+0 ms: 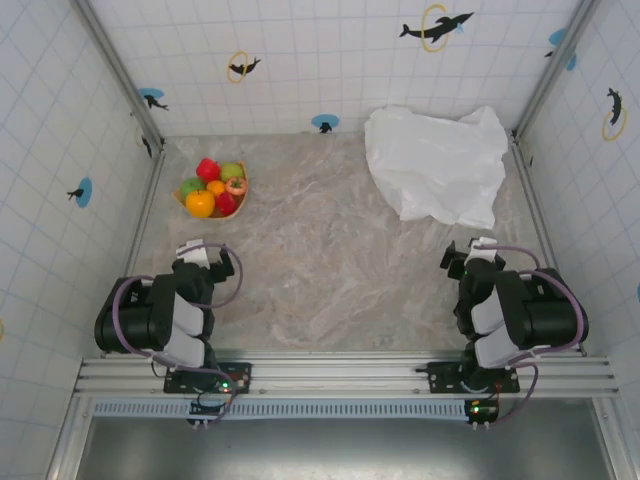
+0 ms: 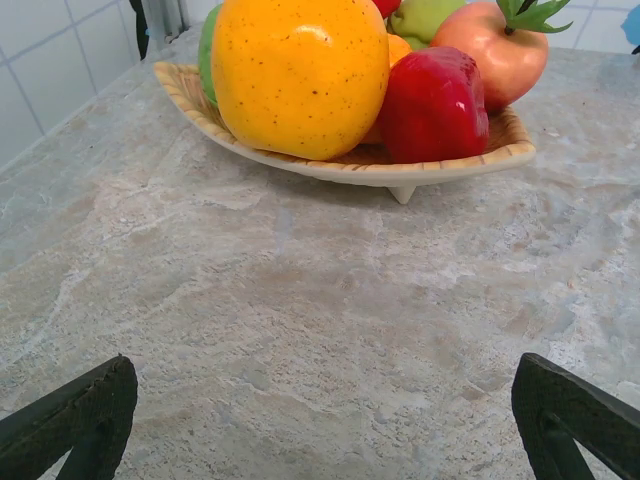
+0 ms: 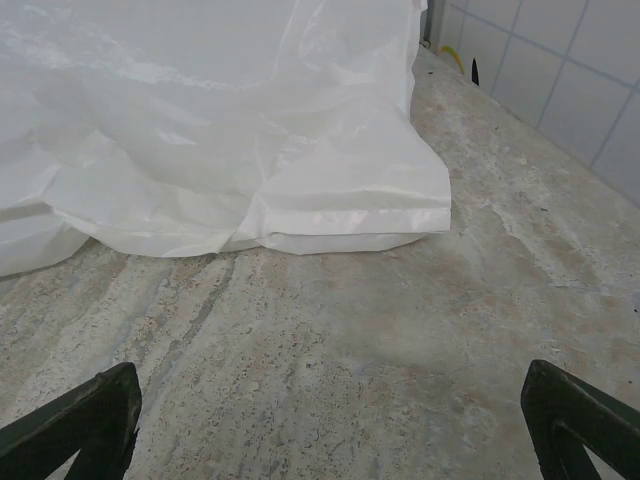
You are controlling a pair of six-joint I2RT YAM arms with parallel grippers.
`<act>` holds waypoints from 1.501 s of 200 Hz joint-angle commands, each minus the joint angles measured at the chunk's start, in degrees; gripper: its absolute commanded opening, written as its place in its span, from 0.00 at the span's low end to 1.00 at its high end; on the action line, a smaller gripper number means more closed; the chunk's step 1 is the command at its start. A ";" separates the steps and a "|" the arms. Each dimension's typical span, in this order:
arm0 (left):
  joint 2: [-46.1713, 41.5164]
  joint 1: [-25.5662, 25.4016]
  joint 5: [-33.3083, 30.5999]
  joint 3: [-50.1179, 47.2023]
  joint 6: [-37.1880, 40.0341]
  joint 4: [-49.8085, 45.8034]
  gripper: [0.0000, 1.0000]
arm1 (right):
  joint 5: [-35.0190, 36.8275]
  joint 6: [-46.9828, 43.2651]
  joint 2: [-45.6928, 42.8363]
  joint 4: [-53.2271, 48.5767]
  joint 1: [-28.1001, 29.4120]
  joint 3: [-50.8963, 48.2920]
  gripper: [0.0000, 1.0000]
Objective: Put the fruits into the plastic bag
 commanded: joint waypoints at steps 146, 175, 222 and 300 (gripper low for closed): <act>-0.15 0.37 0.88 -0.26 -0.96 0.09 0.98 | 0.30 0.28 -0.41 2.24 -0.19 -2.12 1.00; -0.19 0.38 0.88 -0.21 -1.00 0.09 0.98 | 0.29 0.31 -0.34 2.08 -0.27 -2.00 1.00; -0.16 0.42 0.88 -0.21 -1.01 0.09 0.98 | 0.03 0.31 -0.44 2.06 -0.31 -2.04 1.00; -0.45 0.40 0.97 -0.42 -1.11 0.59 0.98 | 1.72 -0.01 -1.27 2.70 0.38 -2.39 1.00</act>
